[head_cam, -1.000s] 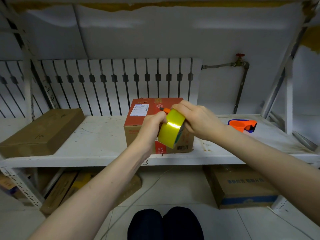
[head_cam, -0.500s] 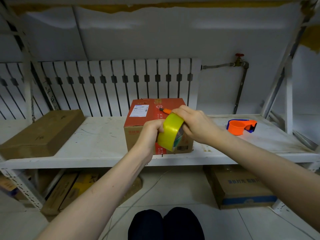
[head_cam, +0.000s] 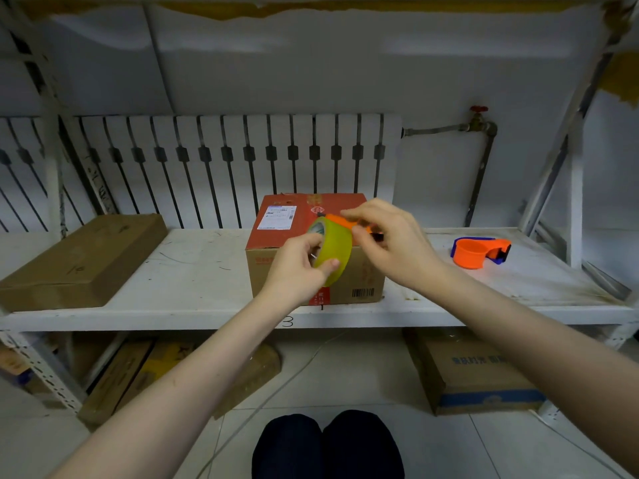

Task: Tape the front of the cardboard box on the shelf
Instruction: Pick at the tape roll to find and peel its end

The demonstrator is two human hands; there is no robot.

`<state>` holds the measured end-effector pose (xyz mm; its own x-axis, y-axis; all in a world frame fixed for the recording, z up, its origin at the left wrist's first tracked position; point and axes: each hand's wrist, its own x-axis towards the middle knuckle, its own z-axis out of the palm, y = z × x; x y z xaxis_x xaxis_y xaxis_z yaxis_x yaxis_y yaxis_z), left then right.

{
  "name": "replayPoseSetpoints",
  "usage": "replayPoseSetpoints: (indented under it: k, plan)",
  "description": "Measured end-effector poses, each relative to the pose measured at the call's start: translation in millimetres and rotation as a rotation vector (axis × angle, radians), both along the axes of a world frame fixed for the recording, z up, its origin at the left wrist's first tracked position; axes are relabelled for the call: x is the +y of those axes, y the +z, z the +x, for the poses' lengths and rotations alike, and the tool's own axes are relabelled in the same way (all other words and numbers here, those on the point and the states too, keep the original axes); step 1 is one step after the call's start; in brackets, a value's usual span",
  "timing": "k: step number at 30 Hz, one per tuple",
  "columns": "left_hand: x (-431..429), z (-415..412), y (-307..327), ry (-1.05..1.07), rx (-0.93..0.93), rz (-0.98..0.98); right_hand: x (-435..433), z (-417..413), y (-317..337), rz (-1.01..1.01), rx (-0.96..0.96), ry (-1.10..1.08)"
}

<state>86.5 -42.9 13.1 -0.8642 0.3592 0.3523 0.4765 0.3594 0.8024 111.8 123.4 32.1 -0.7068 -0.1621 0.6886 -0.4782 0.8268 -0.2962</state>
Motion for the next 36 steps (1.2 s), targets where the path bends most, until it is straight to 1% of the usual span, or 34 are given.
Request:
replayPoseSetpoints:
  k: [3,8,11,14,16,18,20,21,22,24,26,28,30,34,36]
  plan:
    - [4,2,2,0.048,0.047,-0.037,-9,1,-8,0.056,0.047,-0.003]
    - [4,3,4,0.087,0.084,-0.083,-14,2,-11,0.028,0.121,0.003]
    - [3,3,4,0.081,0.089,-0.105,-13,2,-7,0.022,0.101,0.037]
    - [3,4,5,0.058,0.077,-0.16,-7,-1,1,0.033,0.039,0.054]
    - [5,5,6,0.053,0.079,-0.195,-6,-2,5,0.086,0.027,0.031]
    - [6,6,8,0.056,0.083,-0.22,-6,0,7,0.186,0.084,-0.006]
    - [6,8,11,0.04,0.068,-0.201,-7,2,7,0.296,0.157,-0.047]
    - [5,9,12,0.01,0.051,-0.167,-8,3,6,0.319,0.173,-0.068]
    - [5,9,12,-0.033,0.027,-0.134,-9,2,6,0.319,0.164,-0.09]
    - [4,12,11,-0.11,-0.02,-0.113,-10,-4,4,0.27,0.088,-0.141]
    - [1,10,7,-0.105,-0.026,-0.111,-6,-10,1,0.178,-0.035,-0.151]
    - [-5,5,4,-0.061,-0.037,-0.053,-2,-12,-1,0.05,-0.162,-0.076]
    - [-10,-1,2,-0.057,-0.075,0.01,0,-12,-3,-0.024,-0.228,0.015]
    - [-16,-14,-4,-0.08,-0.14,0.02,-2,-10,-4,-0.061,-0.266,0.125]
    - [-16,-24,-6,-0.044,-0.157,0.041,-8,-10,-1,-0.063,-0.286,0.178]
